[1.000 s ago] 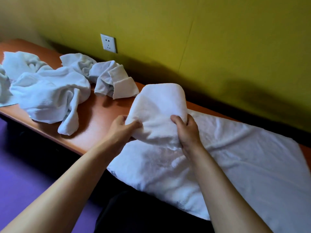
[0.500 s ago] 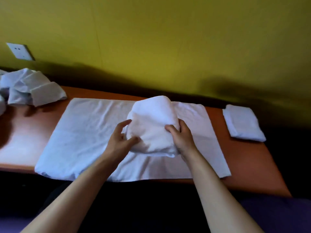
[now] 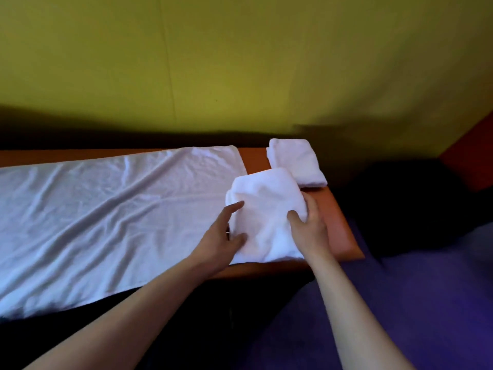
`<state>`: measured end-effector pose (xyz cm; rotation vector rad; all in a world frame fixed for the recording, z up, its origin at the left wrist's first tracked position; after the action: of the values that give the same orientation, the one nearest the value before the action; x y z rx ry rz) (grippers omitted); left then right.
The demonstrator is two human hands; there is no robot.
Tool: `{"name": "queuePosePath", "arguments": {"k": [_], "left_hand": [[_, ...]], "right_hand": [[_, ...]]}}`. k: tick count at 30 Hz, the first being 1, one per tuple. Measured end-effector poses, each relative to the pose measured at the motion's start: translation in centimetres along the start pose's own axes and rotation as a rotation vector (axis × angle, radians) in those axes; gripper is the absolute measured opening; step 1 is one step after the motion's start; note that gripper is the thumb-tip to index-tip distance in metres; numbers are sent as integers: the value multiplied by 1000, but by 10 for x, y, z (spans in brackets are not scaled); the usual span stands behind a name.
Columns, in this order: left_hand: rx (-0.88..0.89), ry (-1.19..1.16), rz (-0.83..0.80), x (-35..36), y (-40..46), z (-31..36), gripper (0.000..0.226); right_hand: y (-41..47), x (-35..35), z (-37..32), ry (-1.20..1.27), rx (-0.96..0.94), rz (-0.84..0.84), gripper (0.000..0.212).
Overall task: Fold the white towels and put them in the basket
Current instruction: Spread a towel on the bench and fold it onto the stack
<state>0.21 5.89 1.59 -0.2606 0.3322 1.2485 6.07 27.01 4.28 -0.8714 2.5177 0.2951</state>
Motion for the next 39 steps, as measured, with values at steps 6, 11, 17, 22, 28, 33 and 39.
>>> {"name": "queuePosePath", "arguments": {"k": [6,11,17,22,28,33,39], "left_hand": [[66,12,-60,82,25,30,55],[200,619,-165,130,35,25,54],[342,710,-178,127,34,5,56],[385,876,-150,78,28,-26,68],[475,939,-205,62,18,-33,67],[611,1003,-11,64,19,-28,18],[327,628,85,37,22,-24,29]], "right_hand": [[56,-52,40,-111,-48,156,60],[76,-56,66,-696,-344,213,70],[61,-14,98,-931,-511,-68,66],[66,-18,100,-926,-472,-67,64],[61,-9,69,-852,-480,4,53],[45,16,17,-573,-588,41,36],[62,88,-20,-462,-348,-253,42]]}}
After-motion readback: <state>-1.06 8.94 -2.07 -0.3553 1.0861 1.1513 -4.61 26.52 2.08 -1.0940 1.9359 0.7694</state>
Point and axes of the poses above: each hand's wrist, its own y-axis towards the middle knuckle, its own x-axis out of the palm, z = x × y, the point moved 3 cm from there along y, towards the middle knuckle, and after that the axes turned 14 degrees about z, right-handed, at the moved point
